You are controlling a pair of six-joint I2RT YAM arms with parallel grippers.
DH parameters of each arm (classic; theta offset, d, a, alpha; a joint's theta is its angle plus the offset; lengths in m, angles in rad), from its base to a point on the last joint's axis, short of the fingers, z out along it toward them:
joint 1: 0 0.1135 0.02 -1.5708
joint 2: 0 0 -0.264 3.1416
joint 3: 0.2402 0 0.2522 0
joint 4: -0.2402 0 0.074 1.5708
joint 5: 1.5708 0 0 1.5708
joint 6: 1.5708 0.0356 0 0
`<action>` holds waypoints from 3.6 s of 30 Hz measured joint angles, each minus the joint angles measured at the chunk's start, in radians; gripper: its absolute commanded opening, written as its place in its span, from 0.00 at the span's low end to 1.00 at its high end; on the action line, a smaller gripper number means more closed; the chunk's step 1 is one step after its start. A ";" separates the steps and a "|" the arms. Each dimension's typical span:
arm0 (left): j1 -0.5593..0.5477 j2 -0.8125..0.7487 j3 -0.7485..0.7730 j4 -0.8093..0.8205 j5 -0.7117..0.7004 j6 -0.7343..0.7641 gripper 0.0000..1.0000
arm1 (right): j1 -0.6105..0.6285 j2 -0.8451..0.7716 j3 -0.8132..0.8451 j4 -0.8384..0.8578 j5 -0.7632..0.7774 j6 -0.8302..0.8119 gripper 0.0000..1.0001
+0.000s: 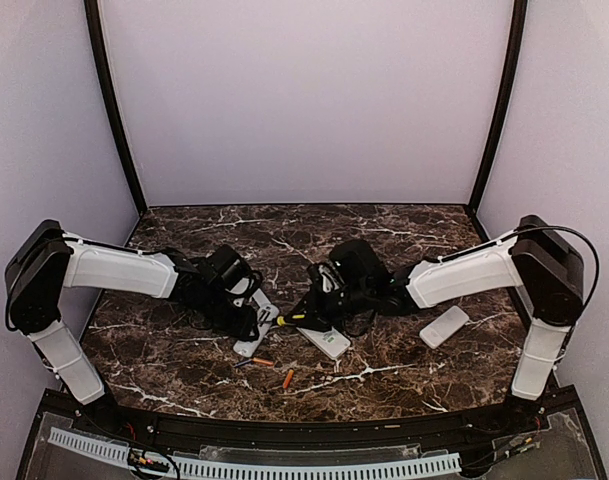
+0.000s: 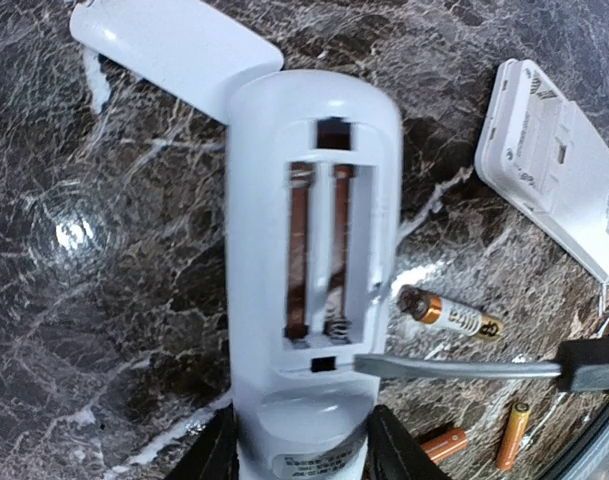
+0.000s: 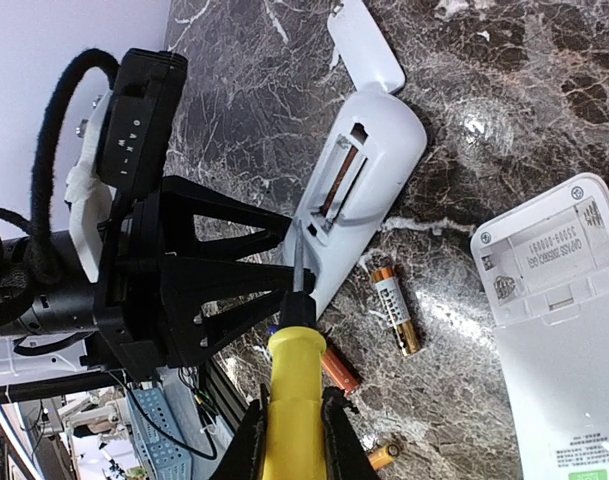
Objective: Unload the batteries from the remote control
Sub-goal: Remove the battery from the remote control without the battery cover, then place the screwdriver at the center of the board, then pick up the remote control from the center of the board.
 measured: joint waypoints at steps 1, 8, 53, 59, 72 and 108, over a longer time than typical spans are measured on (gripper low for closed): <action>0.000 0.000 0.000 -0.008 -0.009 0.002 0.46 | 0.001 -0.009 -0.001 -0.007 0.003 -0.005 0.00; -0.001 -0.030 0.004 -0.080 -0.061 0.009 0.63 | 0.004 -0.085 -0.002 -0.059 0.058 -0.055 0.00; 0.604 -0.459 0.117 -0.092 -0.019 0.186 0.80 | -0.144 -0.080 -0.054 -0.150 0.449 -0.240 0.20; 0.604 -0.459 0.117 -0.093 -0.037 0.192 0.80 | -0.147 -0.074 -0.061 -0.127 0.439 -0.221 0.39; 0.604 -0.465 0.117 -0.093 -0.059 0.199 0.82 | -0.151 -0.080 -0.081 -0.136 0.469 -0.216 0.67; 0.606 -0.522 0.128 -0.101 -0.103 0.254 0.86 | -0.450 -0.329 -0.189 -0.943 0.676 0.065 0.90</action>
